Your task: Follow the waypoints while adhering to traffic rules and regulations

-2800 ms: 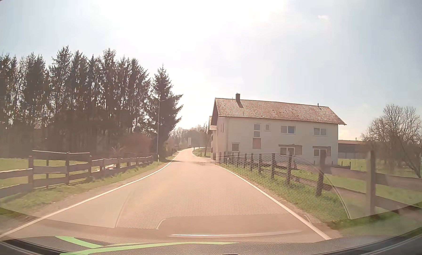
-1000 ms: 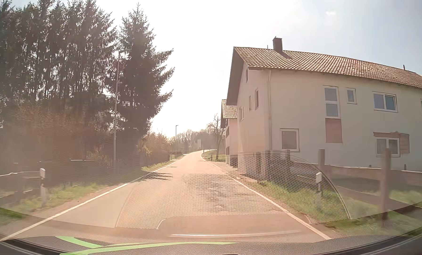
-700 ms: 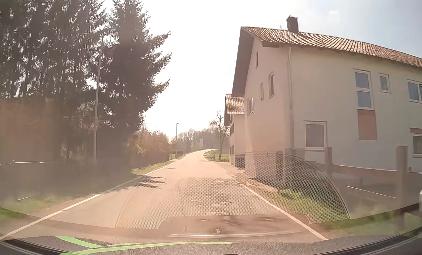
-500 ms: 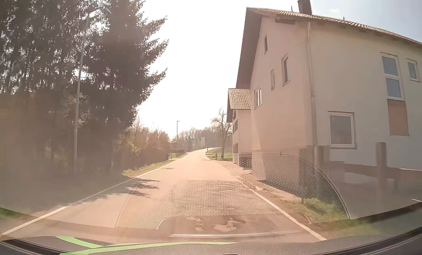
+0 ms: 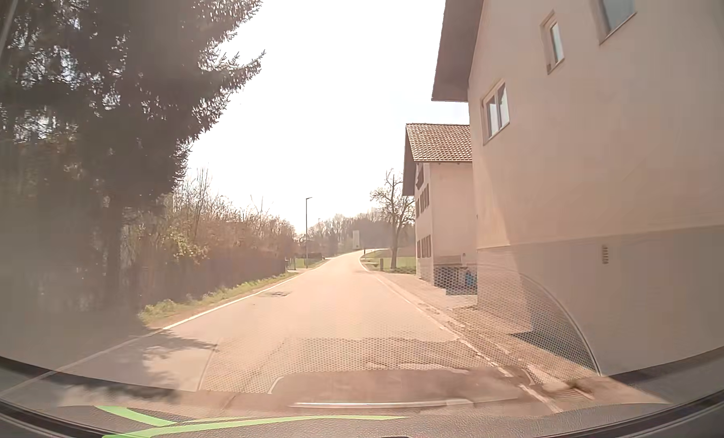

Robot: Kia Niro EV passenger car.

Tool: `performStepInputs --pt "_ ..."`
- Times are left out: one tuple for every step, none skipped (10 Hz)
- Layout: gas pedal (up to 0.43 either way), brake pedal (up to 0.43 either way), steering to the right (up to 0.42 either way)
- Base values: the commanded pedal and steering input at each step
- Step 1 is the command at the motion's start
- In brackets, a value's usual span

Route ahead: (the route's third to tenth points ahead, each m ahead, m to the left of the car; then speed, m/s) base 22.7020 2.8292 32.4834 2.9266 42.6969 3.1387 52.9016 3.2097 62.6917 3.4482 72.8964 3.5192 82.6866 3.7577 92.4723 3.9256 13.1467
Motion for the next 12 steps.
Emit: performStepInputs --pt "0.177 0.0 -0.013" --pt "0.177 0.0 -0.012" --pt "0.157 0.0 -0.011" --pt "0.157 0.0 -0.01" --pt "0.138 0.0 -0.009" --pt "0.11 0.0 -0.006" --pt "0.087 0.0 -0.006" --pt "0.087 0.0 -0.005" --pt "0.079 0.0 -0.004" --pt "0.079 0.0 -0.004" --pt "0.079 0.0 -0.004" --pt "0.079 0.0 -0.004"
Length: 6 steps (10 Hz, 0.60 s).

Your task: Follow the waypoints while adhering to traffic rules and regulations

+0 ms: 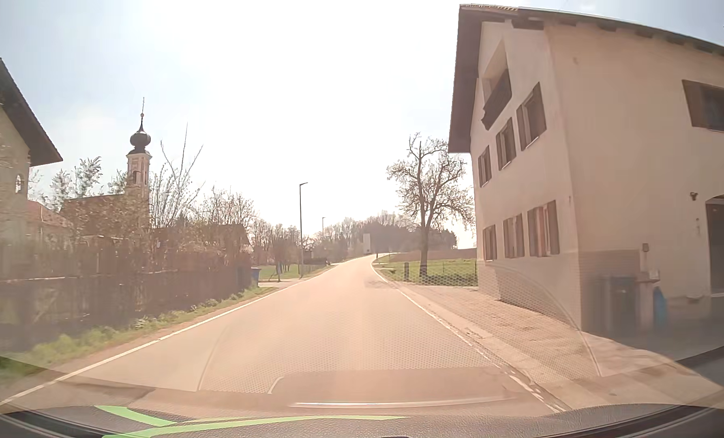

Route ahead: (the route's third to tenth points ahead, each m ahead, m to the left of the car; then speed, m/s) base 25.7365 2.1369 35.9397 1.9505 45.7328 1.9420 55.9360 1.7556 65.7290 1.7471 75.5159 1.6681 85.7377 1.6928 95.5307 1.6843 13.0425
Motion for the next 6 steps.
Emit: performStepInputs --pt "0.079 0.0 -0.003" --pt "0.079 0.0 -0.002" --pt "0.087 0.0 -0.001" --pt "0.098 0.0 0.0" --pt "0.098 0.0 0.0" --pt "0.098 0.0 0.0"
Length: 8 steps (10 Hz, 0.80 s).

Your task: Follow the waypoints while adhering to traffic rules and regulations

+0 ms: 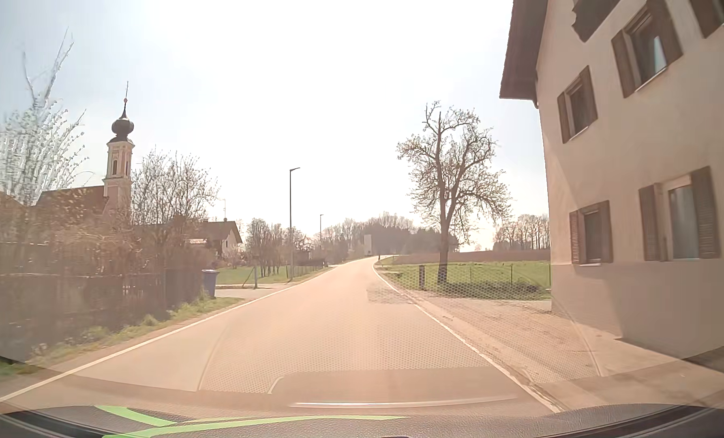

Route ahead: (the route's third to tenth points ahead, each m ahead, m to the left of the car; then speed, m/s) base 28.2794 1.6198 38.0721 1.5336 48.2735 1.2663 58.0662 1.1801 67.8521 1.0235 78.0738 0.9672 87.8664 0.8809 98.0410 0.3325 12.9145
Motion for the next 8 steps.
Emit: performStepInputs --pt "0.118 0.0 0.0" --pt "0.118 0.0 0.0" --pt "0.13 0.0 0.0" --pt "0.15 0.0 0.0" --pt "0.15 0.0 0.0" --pt "0.15 0.0 0.0" --pt "0.157 0.0 0.0" --pt "0.157 0.0 0.0"
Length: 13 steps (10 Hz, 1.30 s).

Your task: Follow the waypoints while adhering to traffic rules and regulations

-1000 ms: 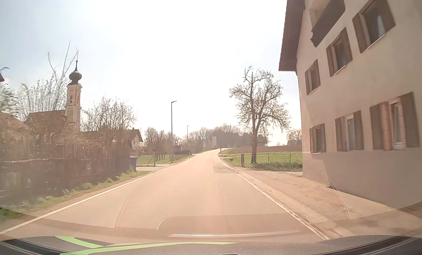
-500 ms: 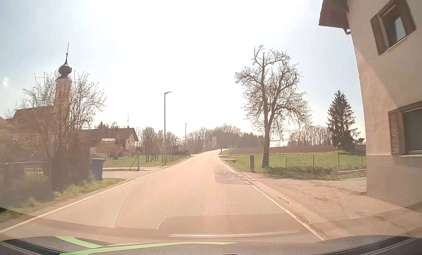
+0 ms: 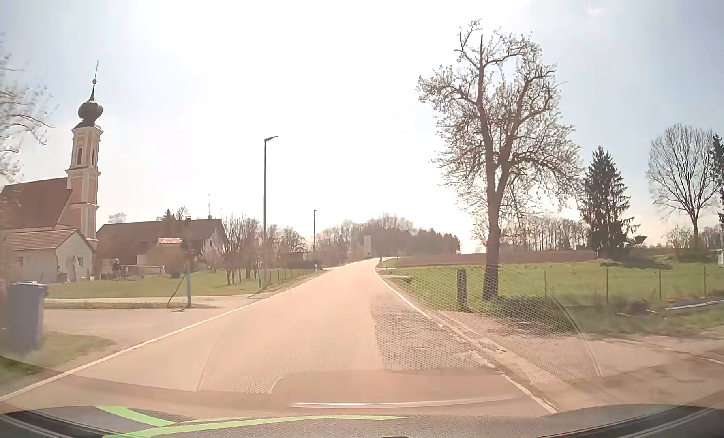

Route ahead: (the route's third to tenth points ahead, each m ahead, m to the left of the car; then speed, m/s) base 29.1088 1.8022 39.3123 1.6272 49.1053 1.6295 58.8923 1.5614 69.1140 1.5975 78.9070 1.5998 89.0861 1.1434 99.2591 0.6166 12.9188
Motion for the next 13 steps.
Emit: performStepInputs --pt "0.157 0.0 0.0" --pt "0.157 0.0 0.0" --pt "0.157 0.0 0.0" --pt "0.157 0.0 0.0" --pt "0.157 0.0 0.0" --pt "0.157 0.0 0.0" --pt "0.157 0.0 0.0" --pt "0.157 0.0 0.0" --pt "0.157 0.0 0.0" --pt "0.157 0.0 0.0" --pt "0.157 0.0 0.0" --pt "0.157 0.0 0.0" --pt "0.157 0.0 0.0"
